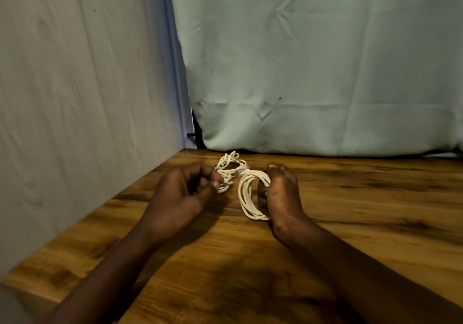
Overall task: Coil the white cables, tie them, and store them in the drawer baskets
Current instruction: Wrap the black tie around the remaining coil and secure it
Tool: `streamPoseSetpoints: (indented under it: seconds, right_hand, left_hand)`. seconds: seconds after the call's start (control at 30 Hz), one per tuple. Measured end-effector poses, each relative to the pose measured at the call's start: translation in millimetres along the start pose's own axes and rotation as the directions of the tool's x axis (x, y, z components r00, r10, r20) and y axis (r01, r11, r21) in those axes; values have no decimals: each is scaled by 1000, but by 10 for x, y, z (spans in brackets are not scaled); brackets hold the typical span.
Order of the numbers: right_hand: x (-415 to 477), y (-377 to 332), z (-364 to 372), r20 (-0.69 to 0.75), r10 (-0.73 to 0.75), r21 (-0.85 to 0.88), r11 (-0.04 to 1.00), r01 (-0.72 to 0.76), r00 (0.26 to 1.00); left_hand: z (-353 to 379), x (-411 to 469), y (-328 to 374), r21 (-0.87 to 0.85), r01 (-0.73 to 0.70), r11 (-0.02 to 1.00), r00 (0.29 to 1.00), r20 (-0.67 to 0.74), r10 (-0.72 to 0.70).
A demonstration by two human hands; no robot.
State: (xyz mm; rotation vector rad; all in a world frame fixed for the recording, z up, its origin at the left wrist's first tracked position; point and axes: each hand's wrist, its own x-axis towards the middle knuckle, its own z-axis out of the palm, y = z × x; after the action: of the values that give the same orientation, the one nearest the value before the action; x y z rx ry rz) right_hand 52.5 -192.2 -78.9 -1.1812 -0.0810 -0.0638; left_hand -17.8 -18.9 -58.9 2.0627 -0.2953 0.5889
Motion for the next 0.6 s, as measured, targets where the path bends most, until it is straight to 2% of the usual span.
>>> streamPoseSetpoints:
  seconds: [0.07,0.17,0.3,0.37,0.5,0.6]
  right_hand:
    - [33,9,-23,-39,-64,-17,998,63,997]
    - [79,31,-39,-64,-147,-112,984,139,987]
    - [36,32,-7,-47,-235,-233,948,218,971]
    - [-8,32,-2,-19,-309,-286,913,291,951]
    - [-43,8,-54,68,-497,-421,771,477,865]
    - [-19,-16,-99,72,-511,-448,751,486,857]
  left_hand:
    - [113,-158,62,-19,109,994,991,81,-107]
    - [219,-178,73,-48,221,974,970,110,-215]
    - [318,-64,140,-93,237,967,971,52,-233]
    - [400,-9,149,-119,242,963,969,-21,-246]
    - [506,89,113,-198,259,945,933,-202,-298]
    - [520,116,134,-346,241,907,944,-132,-301]
